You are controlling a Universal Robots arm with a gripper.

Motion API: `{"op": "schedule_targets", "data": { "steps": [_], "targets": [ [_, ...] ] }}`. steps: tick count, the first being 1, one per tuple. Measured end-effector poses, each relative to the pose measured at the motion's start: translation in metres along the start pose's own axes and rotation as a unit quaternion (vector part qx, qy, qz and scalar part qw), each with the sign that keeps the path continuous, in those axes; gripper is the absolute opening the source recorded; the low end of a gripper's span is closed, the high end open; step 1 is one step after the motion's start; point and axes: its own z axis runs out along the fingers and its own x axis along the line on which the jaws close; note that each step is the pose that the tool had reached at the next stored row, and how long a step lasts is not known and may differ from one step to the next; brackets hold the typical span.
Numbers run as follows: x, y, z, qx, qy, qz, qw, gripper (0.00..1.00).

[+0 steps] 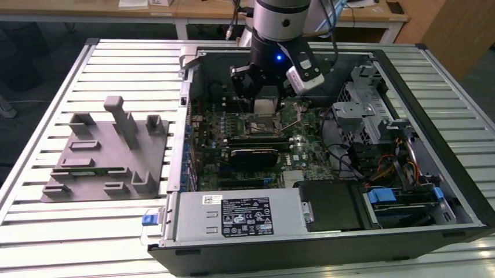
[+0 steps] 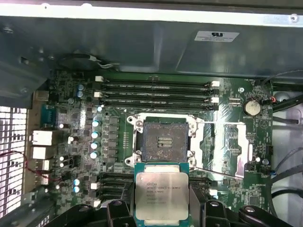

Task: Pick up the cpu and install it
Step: 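Pick up the cpu and move it towards the insertion slot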

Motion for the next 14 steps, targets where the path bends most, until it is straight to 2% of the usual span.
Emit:
{"op": "schedule_targets", "data": {
  "steps": [14],
  "targets": [
    [-0.0013,0.0130,0.0142,0.0002,0.0007,0.000,1.0000,0.54]
  ]
}}
